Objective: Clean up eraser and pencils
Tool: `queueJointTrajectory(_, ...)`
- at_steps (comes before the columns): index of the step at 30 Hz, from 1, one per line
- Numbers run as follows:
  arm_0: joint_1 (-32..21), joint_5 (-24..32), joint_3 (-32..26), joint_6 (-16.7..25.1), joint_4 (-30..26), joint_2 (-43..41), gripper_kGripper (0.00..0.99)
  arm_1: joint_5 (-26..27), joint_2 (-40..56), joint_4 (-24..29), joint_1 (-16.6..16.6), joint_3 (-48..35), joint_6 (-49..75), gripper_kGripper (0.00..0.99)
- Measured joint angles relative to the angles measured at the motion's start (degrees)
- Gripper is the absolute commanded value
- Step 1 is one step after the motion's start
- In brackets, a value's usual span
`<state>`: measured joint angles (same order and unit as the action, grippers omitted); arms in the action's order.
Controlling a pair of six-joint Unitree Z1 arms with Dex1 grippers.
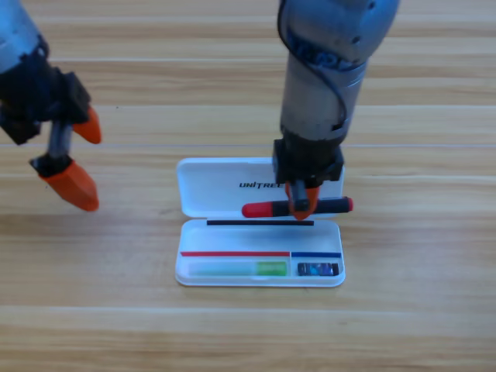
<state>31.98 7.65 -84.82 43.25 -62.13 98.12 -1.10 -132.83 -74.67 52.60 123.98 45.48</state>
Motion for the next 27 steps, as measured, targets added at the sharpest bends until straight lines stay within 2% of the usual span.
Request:
queueJointTrajectory(5, -7.9, 4.3, 0.2, 4.8, 0.3, 0.0, 0.990, -0.9, -2.9, -0.1, 0.5, 3.3, 0.0, 0.000)
queueJointTrajectory(10, -13.3, 6.7, 0.2, 7.7, 0.5, 0.0, 0.990, -1.3, -4.0, -0.1, 1.0, 3.8, 0.0, 0.000)
queueJointTrajectory(15, -15.3, 7.0, 2.0, 9.0, 0.6, 0.0, 0.990, -1.3, -4.1, -0.1, 1.7, 4.6, -0.1, 0.000)
queueJointTrajectory(22, -15.7, 7.8, 3.3, 9.1, 1.6, 0.0, 0.990, -1.3, -4.1, -0.2, 2.6, 4.7, -0.5, 0.000)
queueJointTrajectory(23, -15.7, 7.9, 3.4, 9.1, 1.6, 0.0, 0.990, -1.3, -4.1, -0.2, 2.7, 4.7, -0.6, 0.035)
queueJointTrajectory(24, -15.7, 7.9, 3.6, 9.2, 1.6, 0.0, 0.990, -1.3, -4.1, -0.2, 2.8, 4.7, -0.6, 0.120)
queueJointTrajectory(25, -15.7, 7.9, 3.7, 9.3, 1.6, 0.0, 0.990, -1.3, -4.1, -0.2, 2.8, 4.7, -0.6, 0.242)
queueJointTrajectory(27, -15.7, 7.9, 3.9, 9.5, 1.6, 0.0, 0.990, -1.3, -4.1, -0.2, 2.9, 4.7, -0.6, 0.551)
